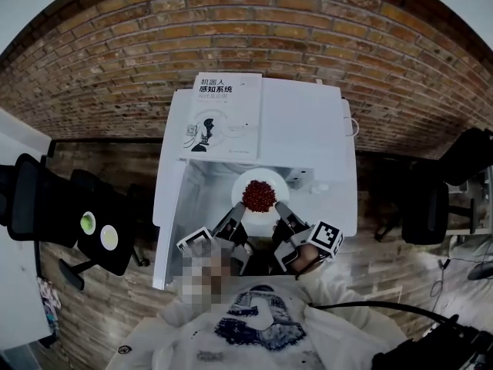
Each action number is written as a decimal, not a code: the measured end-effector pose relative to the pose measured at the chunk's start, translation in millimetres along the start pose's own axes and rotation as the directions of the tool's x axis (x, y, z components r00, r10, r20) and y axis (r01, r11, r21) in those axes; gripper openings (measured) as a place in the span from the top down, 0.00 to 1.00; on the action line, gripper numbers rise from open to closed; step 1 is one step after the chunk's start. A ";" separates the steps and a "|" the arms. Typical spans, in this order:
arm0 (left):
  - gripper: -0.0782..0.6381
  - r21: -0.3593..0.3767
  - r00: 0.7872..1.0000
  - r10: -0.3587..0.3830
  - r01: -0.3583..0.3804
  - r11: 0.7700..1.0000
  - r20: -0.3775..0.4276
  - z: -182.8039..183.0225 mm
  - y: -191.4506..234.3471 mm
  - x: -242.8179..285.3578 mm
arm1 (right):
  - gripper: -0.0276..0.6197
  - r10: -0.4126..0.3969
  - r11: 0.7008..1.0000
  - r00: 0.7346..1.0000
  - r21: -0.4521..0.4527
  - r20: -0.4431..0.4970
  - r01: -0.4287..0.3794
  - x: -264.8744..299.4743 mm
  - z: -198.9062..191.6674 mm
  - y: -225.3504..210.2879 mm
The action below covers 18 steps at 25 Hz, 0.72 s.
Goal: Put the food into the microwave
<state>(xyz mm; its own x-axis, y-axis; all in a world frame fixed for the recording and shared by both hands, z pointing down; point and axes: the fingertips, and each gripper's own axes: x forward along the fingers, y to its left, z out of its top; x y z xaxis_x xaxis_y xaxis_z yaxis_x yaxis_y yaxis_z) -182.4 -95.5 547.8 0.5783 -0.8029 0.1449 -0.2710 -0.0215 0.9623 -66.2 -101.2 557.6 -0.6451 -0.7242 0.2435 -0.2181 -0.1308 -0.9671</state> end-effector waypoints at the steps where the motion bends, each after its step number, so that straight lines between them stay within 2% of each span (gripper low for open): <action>1: 0.84 0.005 1.000 0.004 -0.004 1.000 -0.001 1.4 3.7 1.9 | 0.92 -0.005 1.000 1.000 -0.001 -0.001 0.005 2.8 0.9 -2.4; 5: 0.84 -0.039 1.000 -0.017 0.018 0.999 0.011 6.9 12.4 12.2 | 0.92 -0.009 1.000 1.000 -0.005 -0.007 0.009 16.4 5.5 -9.2; 8: 0.84 -0.109 0.997 -0.068 0.071 0.991 0.030 11.5 12.4 22.0 | 0.92 -0.003 1.000 1.000 -0.010 -0.015 0.003 26.2 8.6 -14.7; 10: 0.84 -0.120 0.996 -0.085 0.088 0.989 0.029 13.4 14.9 27.6 | 0.92 -0.010 1.000 1.000 0.001 -0.016 0.010 30.6 9.4 -19.9; 12: 0.84 -0.088 0.999 -0.047 0.048 0.995 0.012 14.8 25.9 29.7 | 0.92 -0.022 1.000 1.000 0.007 -0.014 0.022 34.4 11.0 -25.2; 15: 0.84 -0.088 0.999 -0.053 0.053 0.995 0.009 17.4 32.8 38.3 | 0.92 -0.032 0.999 0.999 0.027 -0.008 0.032 41.6 15.2 -32.7; 18: 0.84 -0.054 1.000 0.031 -0.031 0.998 -0.002 22.5 55.0 41.3 | 0.92 -0.042 0.999 0.999 0.030 -0.002 0.042 52.3 19.4 -40.9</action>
<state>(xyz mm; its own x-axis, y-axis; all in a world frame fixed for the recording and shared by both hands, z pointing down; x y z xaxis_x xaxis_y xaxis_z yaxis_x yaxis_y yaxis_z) -190.7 -143.3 601.6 0.5713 -0.8019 0.1749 -0.2468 0.0354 0.9684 -76.8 -146.9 608.4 -0.6368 -0.7167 0.2843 -0.2229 -0.1818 -0.9577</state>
